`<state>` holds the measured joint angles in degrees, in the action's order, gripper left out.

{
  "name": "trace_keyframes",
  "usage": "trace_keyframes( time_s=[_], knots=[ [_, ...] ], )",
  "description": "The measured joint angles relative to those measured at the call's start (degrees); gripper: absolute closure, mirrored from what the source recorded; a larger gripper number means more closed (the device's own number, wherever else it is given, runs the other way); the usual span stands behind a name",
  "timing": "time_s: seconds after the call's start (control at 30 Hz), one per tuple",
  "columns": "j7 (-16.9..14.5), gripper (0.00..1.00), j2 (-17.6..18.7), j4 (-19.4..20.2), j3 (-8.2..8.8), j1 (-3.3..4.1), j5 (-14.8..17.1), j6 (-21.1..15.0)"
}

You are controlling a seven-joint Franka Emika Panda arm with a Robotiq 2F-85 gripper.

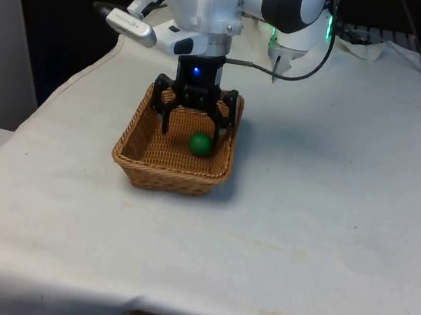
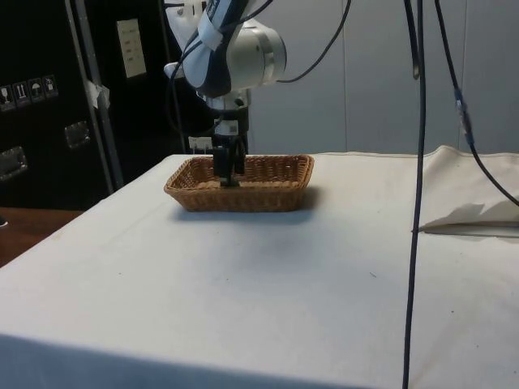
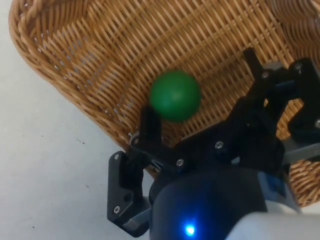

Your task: Pick up the ball and place it into the basket.

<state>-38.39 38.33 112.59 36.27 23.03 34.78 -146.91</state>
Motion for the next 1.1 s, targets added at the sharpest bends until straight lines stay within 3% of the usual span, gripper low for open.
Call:
trace_keyframes(
  time_s=[0.17,0.33,0.83,1.1],
  knots=[
    [0.00,0.00,-0.17,0.00,0.11,0.06,0.00,0.00],
    [0.17,0.00,-2.69,0.34,1.15,0.52,-0.57,1.43],
    [2.52,0.00,-9.68,2.29,2.81,1.32,-5.21,4.24],
    [4.64,0.00,-14.78,4.24,3.09,2.01,-9.57,5.56]
  ],
)
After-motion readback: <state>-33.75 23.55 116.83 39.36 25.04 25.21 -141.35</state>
